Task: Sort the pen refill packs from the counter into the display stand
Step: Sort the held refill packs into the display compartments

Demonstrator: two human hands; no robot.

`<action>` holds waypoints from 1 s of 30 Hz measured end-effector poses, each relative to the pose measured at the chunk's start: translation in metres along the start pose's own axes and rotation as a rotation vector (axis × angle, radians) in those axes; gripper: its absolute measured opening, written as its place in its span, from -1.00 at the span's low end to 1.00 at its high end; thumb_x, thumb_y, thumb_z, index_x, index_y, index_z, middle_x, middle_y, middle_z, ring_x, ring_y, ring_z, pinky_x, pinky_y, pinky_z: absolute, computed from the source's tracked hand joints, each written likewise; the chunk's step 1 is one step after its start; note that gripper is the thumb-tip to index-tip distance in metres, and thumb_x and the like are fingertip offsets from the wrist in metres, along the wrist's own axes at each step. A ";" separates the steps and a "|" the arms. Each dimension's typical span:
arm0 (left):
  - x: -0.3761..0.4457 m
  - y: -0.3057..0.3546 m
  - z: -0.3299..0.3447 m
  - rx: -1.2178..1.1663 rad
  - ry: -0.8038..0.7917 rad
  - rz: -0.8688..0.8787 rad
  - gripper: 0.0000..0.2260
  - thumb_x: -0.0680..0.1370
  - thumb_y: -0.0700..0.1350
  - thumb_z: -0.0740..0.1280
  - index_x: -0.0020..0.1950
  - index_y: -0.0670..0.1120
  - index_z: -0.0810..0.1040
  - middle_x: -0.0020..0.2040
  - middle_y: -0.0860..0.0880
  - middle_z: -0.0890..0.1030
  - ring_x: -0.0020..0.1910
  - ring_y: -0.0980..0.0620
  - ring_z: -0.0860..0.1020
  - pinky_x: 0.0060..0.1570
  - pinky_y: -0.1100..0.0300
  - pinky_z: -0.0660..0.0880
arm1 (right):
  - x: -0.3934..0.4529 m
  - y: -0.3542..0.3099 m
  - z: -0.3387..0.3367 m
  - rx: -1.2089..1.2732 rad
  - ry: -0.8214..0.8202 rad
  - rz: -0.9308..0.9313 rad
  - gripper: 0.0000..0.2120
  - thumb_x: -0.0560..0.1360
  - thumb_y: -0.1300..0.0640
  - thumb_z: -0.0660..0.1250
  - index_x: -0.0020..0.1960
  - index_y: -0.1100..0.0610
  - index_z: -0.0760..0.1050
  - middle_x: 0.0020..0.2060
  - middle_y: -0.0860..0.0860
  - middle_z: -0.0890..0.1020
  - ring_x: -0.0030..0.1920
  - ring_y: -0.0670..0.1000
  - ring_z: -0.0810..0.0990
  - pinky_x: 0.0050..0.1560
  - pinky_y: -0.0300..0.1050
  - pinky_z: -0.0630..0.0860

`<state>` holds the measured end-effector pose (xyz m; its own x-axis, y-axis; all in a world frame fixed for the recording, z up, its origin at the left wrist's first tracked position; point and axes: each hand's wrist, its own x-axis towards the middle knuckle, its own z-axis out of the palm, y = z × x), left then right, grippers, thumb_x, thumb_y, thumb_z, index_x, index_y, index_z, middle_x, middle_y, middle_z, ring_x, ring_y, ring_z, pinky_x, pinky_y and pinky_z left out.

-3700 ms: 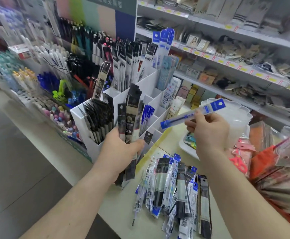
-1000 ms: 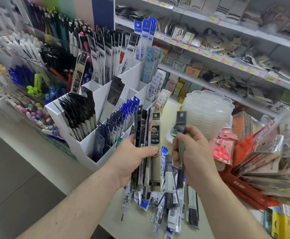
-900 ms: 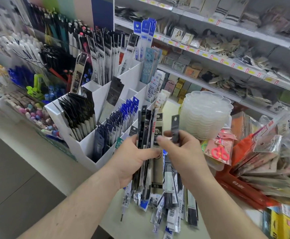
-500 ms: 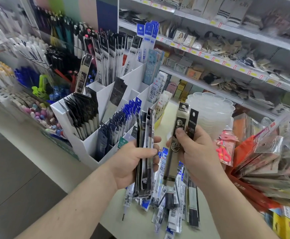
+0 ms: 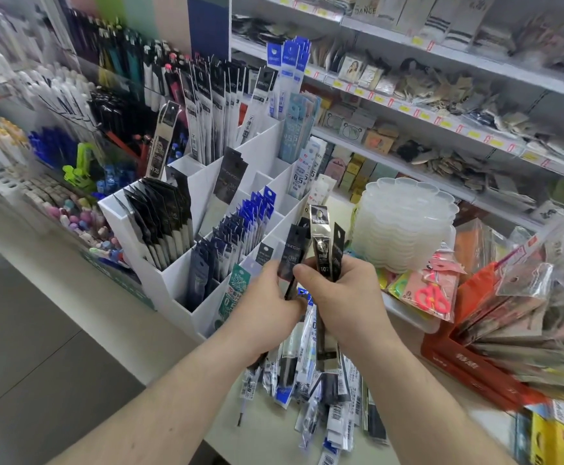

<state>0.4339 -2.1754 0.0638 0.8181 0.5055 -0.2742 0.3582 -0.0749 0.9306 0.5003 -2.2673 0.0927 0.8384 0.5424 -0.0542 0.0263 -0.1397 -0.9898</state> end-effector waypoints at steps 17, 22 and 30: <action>0.017 0.009 -0.016 -0.653 -0.160 -0.058 -0.73 0.31 -0.25 0.42 -0.03 -0.10 0.49 -0.44 -0.01 0.39 -0.50 0.07 0.35 -0.50 0.24 0.31 | 0.019 -0.007 -0.062 0.418 0.165 0.089 -0.76 0.60 0.28 0.26 -0.23 0.11 0.43 -0.55 -0.04 0.30 -0.56 -0.09 0.20 -0.54 -0.25 0.20; 0.009 0.018 -0.008 -0.430 -0.239 0.050 -0.83 0.48 -0.29 0.46 -0.01 -0.10 0.54 -0.28 0.02 0.58 -0.32 0.10 0.57 -0.29 0.19 0.52 | 0.015 -0.007 -0.053 0.316 0.131 0.090 -0.81 0.59 0.27 0.30 -0.21 0.15 0.47 -0.56 -0.01 0.30 -0.57 -0.07 0.24 -0.53 -0.23 0.23; 0.004 0.014 -0.002 -0.382 -0.105 0.076 -0.63 0.27 -0.16 0.50 0.06 -0.10 0.58 -0.04 -0.17 0.70 -0.04 -0.16 0.68 0.13 -0.13 0.59 | 0.005 -0.012 -0.032 0.245 0.223 0.088 -0.53 0.49 -0.24 0.22 -0.13 0.19 0.53 -0.54 0.01 0.36 -0.56 -0.07 0.25 -0.53 -0.23 0.17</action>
<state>0.4414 -2.1722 0.0761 0.8844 0.4188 -0.2059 0.1179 0.2262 0.9669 0.5219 -2.2891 0.1083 0.9309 0.3386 -0.1374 -0.1601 0.0398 -0.9863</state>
